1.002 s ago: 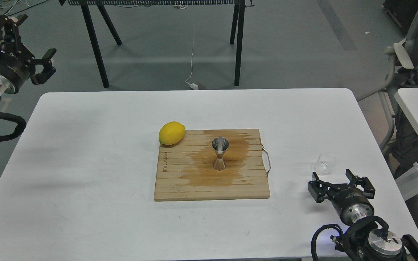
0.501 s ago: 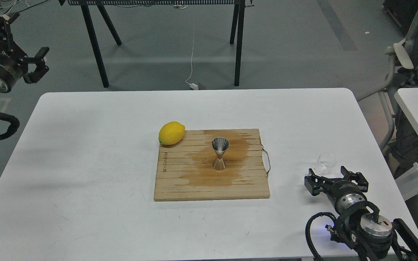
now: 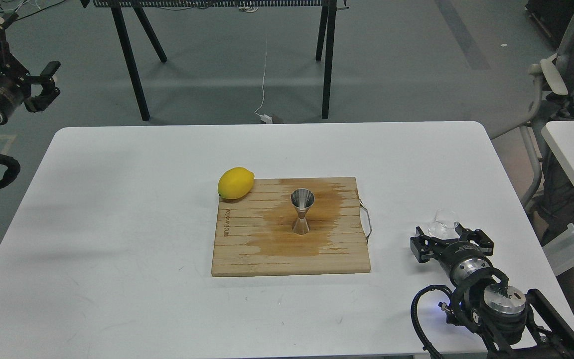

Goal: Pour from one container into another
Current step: 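Lower the right gripper and grasp the small clear glass cup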

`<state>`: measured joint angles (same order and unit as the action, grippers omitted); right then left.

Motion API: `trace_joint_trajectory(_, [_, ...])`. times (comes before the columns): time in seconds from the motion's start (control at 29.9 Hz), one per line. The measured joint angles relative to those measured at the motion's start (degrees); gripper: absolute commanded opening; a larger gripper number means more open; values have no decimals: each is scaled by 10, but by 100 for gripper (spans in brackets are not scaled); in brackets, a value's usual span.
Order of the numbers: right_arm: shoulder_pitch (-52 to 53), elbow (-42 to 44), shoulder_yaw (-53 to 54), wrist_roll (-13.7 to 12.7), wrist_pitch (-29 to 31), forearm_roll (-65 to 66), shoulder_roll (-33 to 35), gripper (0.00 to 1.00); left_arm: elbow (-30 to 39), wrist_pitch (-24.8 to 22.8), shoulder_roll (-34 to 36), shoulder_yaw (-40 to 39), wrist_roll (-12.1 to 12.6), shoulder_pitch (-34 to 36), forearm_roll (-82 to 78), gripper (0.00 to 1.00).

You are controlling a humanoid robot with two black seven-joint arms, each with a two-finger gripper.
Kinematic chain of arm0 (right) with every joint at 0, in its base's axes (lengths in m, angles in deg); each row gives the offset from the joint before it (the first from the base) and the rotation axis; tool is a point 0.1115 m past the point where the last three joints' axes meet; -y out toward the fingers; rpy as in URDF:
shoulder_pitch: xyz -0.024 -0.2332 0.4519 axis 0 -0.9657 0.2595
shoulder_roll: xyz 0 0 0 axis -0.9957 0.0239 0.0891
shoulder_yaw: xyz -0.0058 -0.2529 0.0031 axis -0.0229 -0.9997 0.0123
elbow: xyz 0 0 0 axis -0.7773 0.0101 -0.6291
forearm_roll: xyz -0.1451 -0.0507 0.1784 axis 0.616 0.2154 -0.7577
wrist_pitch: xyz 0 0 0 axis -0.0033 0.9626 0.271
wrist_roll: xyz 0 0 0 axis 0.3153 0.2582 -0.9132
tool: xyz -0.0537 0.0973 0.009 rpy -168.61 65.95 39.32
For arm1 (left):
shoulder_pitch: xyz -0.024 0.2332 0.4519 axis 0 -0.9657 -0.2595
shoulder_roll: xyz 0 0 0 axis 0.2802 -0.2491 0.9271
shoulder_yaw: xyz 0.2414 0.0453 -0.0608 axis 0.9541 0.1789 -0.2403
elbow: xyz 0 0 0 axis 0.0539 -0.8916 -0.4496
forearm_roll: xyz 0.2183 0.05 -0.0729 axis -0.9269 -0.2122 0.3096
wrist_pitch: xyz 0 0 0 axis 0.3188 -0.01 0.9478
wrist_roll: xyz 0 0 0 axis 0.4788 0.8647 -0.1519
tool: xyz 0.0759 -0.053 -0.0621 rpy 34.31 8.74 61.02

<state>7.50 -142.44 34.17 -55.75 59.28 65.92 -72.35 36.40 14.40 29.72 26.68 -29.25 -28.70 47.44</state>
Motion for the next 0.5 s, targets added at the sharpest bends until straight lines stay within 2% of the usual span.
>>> trace_joint_trajectory(0.3, [2,10,1,0,5,0,2,64,0,0,4,0,0,0,0,99])
trace_joint_trajectory(0.5, [4,16,1,1,9,0,2,64,0,0,9,1,0,1,0,99])
